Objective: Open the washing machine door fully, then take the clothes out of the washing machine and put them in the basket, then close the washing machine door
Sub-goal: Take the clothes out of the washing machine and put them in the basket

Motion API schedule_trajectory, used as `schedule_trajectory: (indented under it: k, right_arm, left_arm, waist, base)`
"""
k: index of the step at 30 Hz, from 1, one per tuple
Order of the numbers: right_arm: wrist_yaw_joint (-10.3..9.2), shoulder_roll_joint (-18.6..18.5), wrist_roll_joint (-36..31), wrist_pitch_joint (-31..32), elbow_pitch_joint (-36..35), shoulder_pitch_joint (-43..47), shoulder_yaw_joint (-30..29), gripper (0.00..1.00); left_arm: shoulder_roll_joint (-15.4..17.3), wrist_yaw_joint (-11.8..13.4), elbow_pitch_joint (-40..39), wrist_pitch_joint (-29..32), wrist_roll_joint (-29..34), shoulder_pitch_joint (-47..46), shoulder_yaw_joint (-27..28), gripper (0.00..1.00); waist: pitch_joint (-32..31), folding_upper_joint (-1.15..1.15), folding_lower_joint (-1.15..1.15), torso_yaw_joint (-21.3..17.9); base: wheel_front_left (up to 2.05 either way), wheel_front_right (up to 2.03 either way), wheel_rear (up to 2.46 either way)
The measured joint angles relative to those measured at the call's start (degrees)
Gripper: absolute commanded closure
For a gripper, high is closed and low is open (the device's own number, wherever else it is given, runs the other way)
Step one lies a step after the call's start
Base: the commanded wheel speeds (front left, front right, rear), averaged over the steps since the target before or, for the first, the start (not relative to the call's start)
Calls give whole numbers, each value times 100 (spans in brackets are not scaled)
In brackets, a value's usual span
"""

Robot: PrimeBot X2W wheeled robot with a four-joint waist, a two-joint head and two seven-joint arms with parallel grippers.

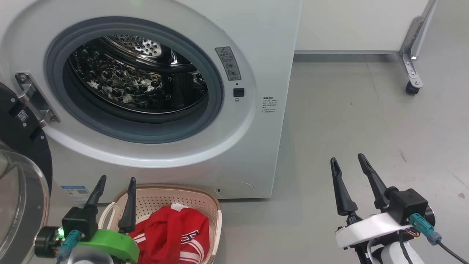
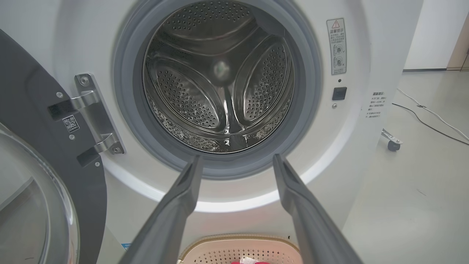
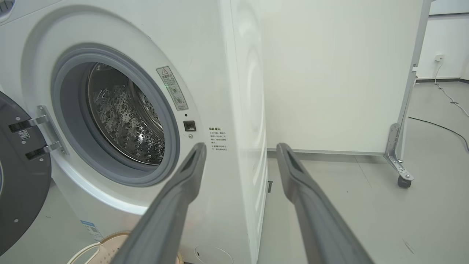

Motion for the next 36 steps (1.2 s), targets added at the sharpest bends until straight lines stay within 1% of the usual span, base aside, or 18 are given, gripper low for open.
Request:
schedule_trajectory:
  k: [17, 36]
  right_arm:
    - [-1, 2, 0, 0, -93, 0, -26, 0]
    - [0, 8, 0, 0, -120, 0, -27, 0]
  left_arm:
    - [-13, 56, -305, 0, 9, 146, -5, 0]
    - [-19, 57, -386, 0, 9, 241, -27, 0]
  waist:
    - [39, 0, 0, -12]
    - [61, 0, 0, -27]
  base:
    - [0, 0, 0]
    - [0, 0, 0]
